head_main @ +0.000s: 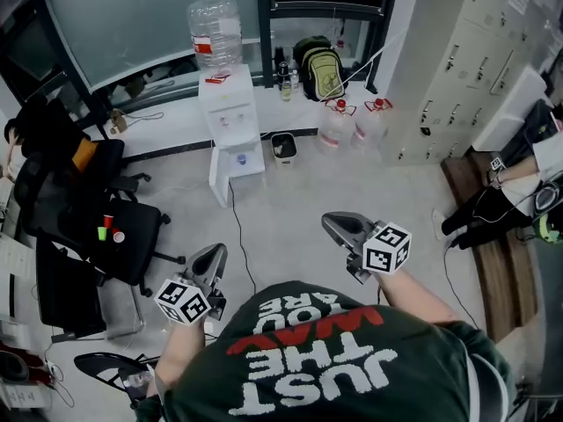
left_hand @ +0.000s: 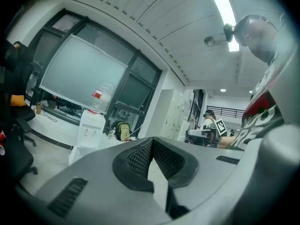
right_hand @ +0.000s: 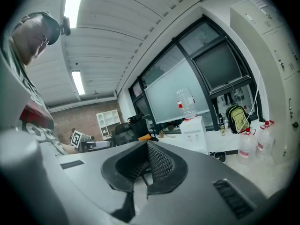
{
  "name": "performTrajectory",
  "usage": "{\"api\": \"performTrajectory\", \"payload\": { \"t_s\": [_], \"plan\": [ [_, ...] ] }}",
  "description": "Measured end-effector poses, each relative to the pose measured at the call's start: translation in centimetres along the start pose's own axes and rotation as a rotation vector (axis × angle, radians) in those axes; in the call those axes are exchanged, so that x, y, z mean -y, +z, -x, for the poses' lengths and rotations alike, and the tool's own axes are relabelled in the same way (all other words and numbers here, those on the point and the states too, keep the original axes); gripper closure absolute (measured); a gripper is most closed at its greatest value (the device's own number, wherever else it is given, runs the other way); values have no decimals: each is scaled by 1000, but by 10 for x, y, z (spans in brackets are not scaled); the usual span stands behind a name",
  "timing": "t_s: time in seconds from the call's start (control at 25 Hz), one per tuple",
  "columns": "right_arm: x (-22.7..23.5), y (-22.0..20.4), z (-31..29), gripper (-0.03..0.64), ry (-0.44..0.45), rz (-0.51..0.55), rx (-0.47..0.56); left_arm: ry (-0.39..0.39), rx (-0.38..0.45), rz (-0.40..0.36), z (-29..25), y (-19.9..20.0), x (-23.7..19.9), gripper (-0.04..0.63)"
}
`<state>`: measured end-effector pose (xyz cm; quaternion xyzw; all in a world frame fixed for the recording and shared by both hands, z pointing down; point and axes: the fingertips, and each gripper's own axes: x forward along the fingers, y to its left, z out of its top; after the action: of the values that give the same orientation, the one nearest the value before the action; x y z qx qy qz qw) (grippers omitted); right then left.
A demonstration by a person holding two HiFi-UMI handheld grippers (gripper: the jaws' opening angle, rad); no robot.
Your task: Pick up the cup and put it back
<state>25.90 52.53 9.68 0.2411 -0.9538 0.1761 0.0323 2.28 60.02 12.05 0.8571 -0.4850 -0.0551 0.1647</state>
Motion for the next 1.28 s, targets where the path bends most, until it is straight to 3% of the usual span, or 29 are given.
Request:
{"api": "performTrajectory", "payload": {
  "t_s": [0.32, 0.64, 0.8, 1.0, 1.28],
  "plan": [
    [40, 3, 31, 584, 25, -22, 10, -12, -29, 5, -46, -9, 36, 586],
    [58, -2, -5, 583, 25, -39, -8, -5, -44, 31, -61, -6, -5, 586],
    [67, 1, -60, 583, 1, -28, -20, -45, -40, 41, -70, -3, -64, 586],
    [74, 20, -170, 583, -50, -10, -14, -103, -31, 101, -85, 23, -180, 586],
    [69, 87, -333, 583, -78, 1, 35, -216, -86, 40, -117, 96, -320, 586]
  ]
}}
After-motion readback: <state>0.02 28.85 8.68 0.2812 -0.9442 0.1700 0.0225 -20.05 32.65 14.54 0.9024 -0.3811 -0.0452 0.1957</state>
